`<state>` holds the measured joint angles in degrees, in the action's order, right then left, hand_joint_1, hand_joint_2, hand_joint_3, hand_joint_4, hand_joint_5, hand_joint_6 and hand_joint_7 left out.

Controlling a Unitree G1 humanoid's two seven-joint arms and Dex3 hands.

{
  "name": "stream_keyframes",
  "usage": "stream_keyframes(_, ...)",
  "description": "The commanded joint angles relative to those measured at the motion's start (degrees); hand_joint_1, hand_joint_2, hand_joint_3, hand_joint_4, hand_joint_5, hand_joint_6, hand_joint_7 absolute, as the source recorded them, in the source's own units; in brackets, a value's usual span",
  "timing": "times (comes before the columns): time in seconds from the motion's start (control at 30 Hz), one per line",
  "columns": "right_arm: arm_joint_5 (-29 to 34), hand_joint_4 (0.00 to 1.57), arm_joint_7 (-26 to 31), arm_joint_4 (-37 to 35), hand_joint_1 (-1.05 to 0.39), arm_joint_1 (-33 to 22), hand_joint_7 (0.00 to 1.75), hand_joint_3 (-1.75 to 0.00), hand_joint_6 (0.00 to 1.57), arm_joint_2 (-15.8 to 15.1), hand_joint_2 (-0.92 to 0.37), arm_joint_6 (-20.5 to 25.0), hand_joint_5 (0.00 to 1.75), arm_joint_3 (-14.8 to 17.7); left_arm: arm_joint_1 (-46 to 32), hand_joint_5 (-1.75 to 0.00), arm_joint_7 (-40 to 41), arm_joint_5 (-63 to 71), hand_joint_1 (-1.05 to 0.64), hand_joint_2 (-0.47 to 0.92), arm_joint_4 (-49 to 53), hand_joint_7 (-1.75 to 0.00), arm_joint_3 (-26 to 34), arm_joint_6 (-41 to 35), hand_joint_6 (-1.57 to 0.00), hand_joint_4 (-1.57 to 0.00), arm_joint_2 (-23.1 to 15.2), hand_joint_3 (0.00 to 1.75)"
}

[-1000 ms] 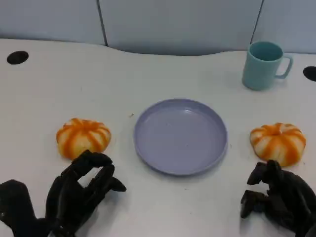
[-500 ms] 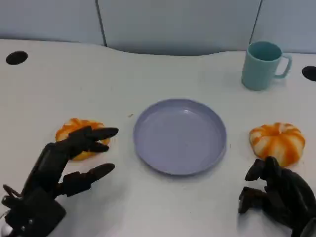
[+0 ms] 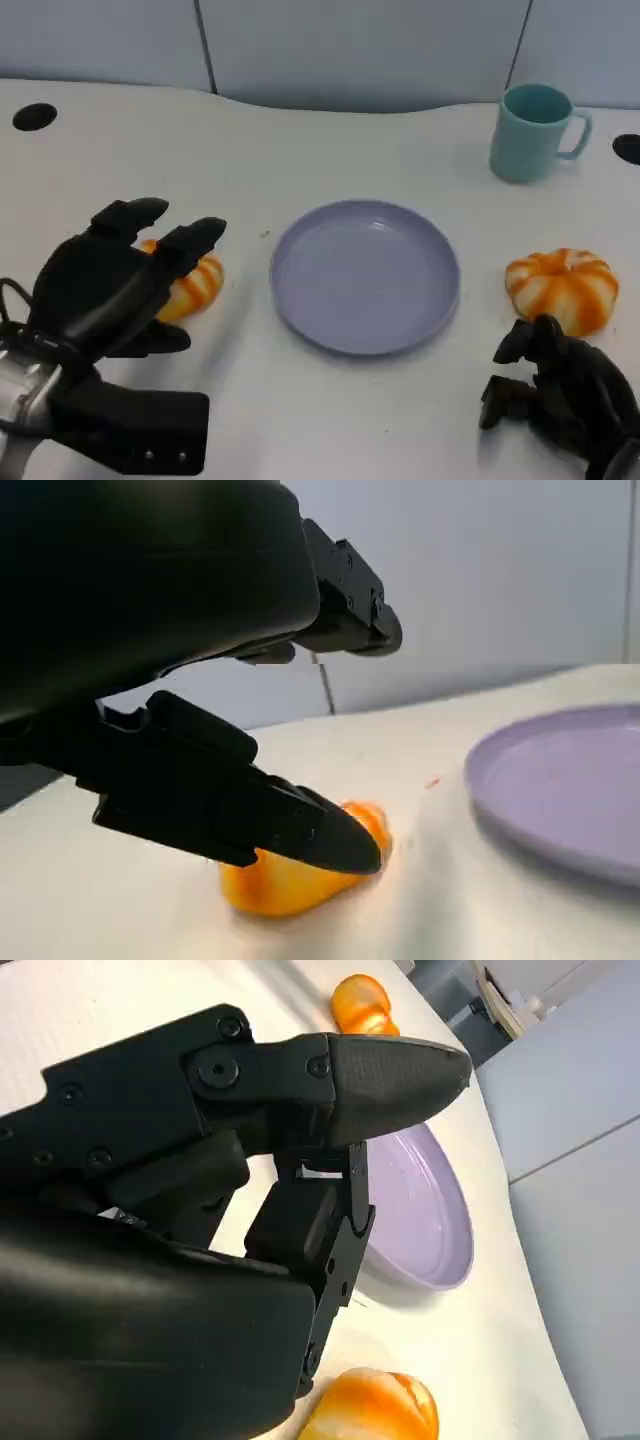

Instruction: Grasp the bread from the table and place it into the plate.

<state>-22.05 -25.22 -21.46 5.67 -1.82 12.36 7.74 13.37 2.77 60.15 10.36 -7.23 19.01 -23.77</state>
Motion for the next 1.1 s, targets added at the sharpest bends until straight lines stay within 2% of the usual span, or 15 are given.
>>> stream_keyframes(0.03,0.9,1.26,0.5,-0.4,-0.46,-1.7,1.06,-0.44,1.14,-0.4,-0.92,0.9,1.15,-0.4,3.4,-0.11,-1.3,-0.1,-0.72,0.86,2.2,-0.01,-3.9,-3.4,-0.16,-0.04,-1.7,0.0)
stream_keyframes(0.23,0.6,1.26,1.4,0.7,-0.45,-2.4,1.05,-0.42,1.16,-0.2,-0.92,1.6,1.15,-0.4,9.6,-0.08,0.3,-1.9,-0.67,0.84,11.7,0.0,-8.6,-4.6,-0.14,-0.02,-1.8,0.0)
stream_keyframes(0.4,0.5,1.26,-0.3,0.5,-0.44,-2.6,1.04,-0.45,1.15,-1.0,-0.92,1.3,1.16,-0.4,15.5,-0.07,2.6,-2.1,-0.65,0.83,22.3,0.0,-12.6,-5.4,-0.13,-0.02,-1.1,0.0)
stream_keyframes(0.7,-0.3,1.25,-0.2,0.4,-0.44,-2.5,1.1,-0.41,1.12,-1.0,-0.92,2.6,1.17,0.5,26.8,0.0,3.3,-3.6,-0.62,0.85,41.9,0.0,-19.6,-7.8,-0.07,0.0,1.8,0.01)
stream_keyframes(0.93,0.0,1.25,-0.6,0.1,-0.45,-2.3,1.09,-0.43,1.14,-1.3,-0.92,2.5,1.15,0.4,32.4,-0.01,6.0,-3.1,-0.61,0.86,53.5,-0.01,-25.0,-8.5,-0.08,-0.02,3.9,0.01)
stream_keyframes(1.1,-0.1,1.25,-0.7,-0.1,-0.45,-2.1,1.08,-0.41,1.15,-1.4,-0.92,2.3,1.14,0.5,36.1,-0.01,7.7,-2.0,-0.66,0.82,61.4,-0.01,-29.9,-8.7,-0.1,-0.02,5.4,0.0)
